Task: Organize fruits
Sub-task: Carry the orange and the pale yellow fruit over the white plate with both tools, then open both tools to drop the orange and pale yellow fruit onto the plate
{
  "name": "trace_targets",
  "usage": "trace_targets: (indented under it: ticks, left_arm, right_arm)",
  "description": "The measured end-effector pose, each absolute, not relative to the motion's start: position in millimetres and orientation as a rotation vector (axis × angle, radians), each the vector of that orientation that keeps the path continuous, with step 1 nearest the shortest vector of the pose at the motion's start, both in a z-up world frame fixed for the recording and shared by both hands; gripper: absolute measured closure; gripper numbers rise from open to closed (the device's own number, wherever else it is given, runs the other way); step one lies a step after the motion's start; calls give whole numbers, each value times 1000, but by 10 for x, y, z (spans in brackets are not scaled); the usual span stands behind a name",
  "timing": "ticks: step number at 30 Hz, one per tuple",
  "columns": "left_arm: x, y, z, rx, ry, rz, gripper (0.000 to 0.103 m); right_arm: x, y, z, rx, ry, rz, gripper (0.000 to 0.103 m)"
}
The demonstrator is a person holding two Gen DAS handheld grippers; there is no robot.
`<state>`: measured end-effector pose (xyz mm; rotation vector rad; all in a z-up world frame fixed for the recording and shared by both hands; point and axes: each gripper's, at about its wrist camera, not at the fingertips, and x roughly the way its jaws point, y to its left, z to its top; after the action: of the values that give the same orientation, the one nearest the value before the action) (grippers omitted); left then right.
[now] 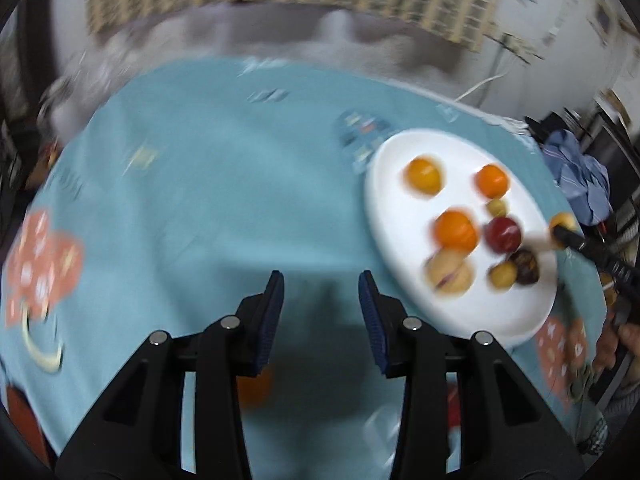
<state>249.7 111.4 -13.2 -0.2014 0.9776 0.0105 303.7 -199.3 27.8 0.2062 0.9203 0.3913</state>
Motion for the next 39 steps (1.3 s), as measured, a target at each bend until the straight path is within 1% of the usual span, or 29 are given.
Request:
trace_targets:
  ticks: [2, 4, 7, 9, 10, 12, 13, 16, 18, 19, 22, 26, 30, 34, 39]
  left_arm:
    - [2350, 1194, -191, -186, 993, 40, 63]
    - [2212, 1192, -172, -148, 968, 60, 62]
    - [2144, 1199, -156, -142, 963, 71, 61]
    - [2136, 1228, -153, -117, 959, 115, 54]
    - [2143, 1294, -164, -115, 962, 144, 52]
    - [2160, 1429, -216, -139, 982, 173, 52]
    - [2167, 1463, -244, -151, 997, 170, 54]
    - [2167, 1424, -319, -95, 1005, 166, 54]
    - [2187, 1445, -406, -113, 1014, 168, 60]
    - [2189, 1476, -445, -131, 1023, 168, 65]
    - [2182, 1494, -424, -192, 1001, 152, 66]
    - [2342, 1193, -87, -161, 925, 72, 66]
    - [2812, 649, 237, -90, 848, -66, 65]
    - [3260, 180, 171, -36, 853, -130, 65]
    - [3445, 93, -57, -85, 915, -137, 65]
  right_arm:
    - [3002, -1974, 310, 205, 920, 396, 65]
    - [2944, -1953, 343, 203, 922, 402, 65]
    - [2873, -1933, 349, 197, 932, 406, 65]
    - [2824, -1929, 358, 196, 937, 406, 65]
    - [2809, -1927, 362, 195, 938, 406, 65]
    - [2774, -1927, 383, 194, 934, 406, 65]
    - [2766, -1927, 392, 195, 932, 405, 65]
    - [2744, -1933, 411, 202, 926, 401, 65]
    - [2741, -1936, 416, 200, 925, 401, 65]
    - [2739, -1936, 416, 200, 924, 399, 65]
    - [2742, -1951, 417, 207, 922, 394, 65]
    - [2807, -1972, 408, 206, 919, 386, 65]
    - [2959, -1935, 378, 188, 921, 384, 65]
    - [3147, -1903, 303, 182, 923, 372, 65]
    - [3364, -1898, 173, 176, 945, 336, 63]
